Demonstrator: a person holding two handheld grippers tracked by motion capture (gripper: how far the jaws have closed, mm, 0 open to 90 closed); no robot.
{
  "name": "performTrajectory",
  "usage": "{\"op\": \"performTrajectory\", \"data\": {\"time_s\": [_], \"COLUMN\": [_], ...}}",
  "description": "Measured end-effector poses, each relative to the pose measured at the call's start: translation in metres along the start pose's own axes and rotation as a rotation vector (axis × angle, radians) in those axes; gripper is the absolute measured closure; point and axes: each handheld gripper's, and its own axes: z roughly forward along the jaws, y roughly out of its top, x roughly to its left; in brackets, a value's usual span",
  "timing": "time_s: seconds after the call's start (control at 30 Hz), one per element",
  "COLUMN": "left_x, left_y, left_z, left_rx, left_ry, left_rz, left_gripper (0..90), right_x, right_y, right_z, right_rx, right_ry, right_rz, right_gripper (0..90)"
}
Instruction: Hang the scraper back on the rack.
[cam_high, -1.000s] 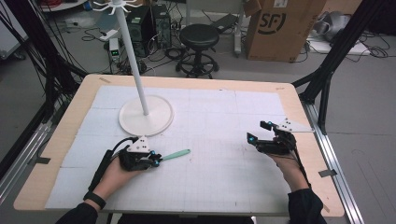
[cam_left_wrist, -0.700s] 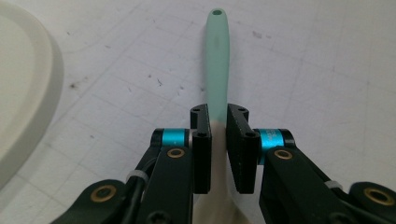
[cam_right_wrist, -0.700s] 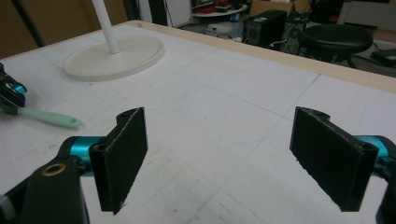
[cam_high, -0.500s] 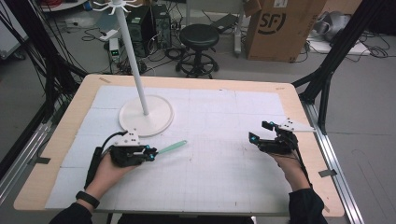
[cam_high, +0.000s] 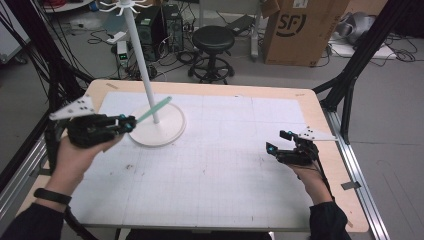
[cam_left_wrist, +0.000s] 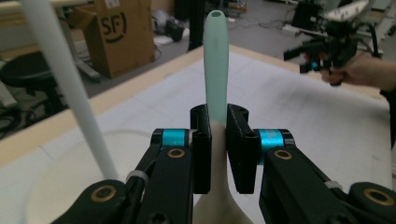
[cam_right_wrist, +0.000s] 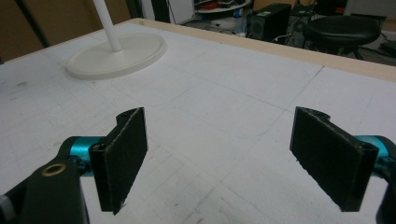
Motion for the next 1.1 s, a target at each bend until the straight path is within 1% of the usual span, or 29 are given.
{"op": "performTrajectory", "data": {"time_s": [0.13, 0.2, 0.3, 0.33, 0.4, 0.53, 0.63, 0.73, 0.93, 1.0, 1.1], "left_x": [0.01, 0.014, 0.018, 0.019, 0.022, 0.024, 0.025, 0.025, 0.03, 0.031, 0.031], "left_y": [0.028, 0.043, 0.06, 0.067, 0.076, 0.092, 0.1, 0.104, 0.105, 0.105, 0.105], "left_z": [-0.023, -0.035, -0.048, -0.053, -0.059, -0.065, -0.065, -0.064, -0.063, -0.063, -0.063], "left_rx": [-0.06, -0.091, -0.123, -0.136, -0.149, -0.184, -0.186, -0.184, -0.18, -0.178, -0.174], "left_ry": [0.048, 0.077, 0.113, 0.135, 0.161, 0.187, 0.203, 0.215, 0.232, 0.233, 0.234], "left_rz": [-0.006, -0.004, 0.004, 0.01, 0.014, 0.019, 0.029, 0.036, 0.03, 0.024, 0.027], "left_gripper": [80.8, 80.8, 80.8, 80.8, 80.8, 80.8, 80.8, 80.8, 80.8, 80.8, 80.8], "right_x": [0.0, 0.0, 0.0, 0.0, 0.0, 0.0, 0.0, 0.0, -0.001, -0.001, -0.001], "right_y": [0.0, 0.0, 0.0, 0.0, 0.0, -0.001, -0.001, -0.001, -0.001, -0.001, -0.001], "right_z": [0.001, 0.001, 0.001, 0.001, 0.002, 0.002, 0.003, 0.002, 0.002, 0.003, 0.003], "right_rx": [0.003, 0.005, 0.006, 0.005, 0.005, 0.009, 0.007, 0.01, 0.008, 0.008, 0.009], "right_ry": [0.0, 0.002, 0.002, 0.002, 0.003, 0.006, 0.008, 0.01, 0.011, 0.012, 0.013], "right_rz": [-0.002, 0.0, -0.001, 0.0, 0.001, 0.001, -0.002, 0.004, 0.002, 0.003, 0.004], "right_gripper": [18.4, 18.4, 18.4, 18.4, 18.4, 18.4, 18.4, 18.4, 18.4, 18.4, 18.4]}}
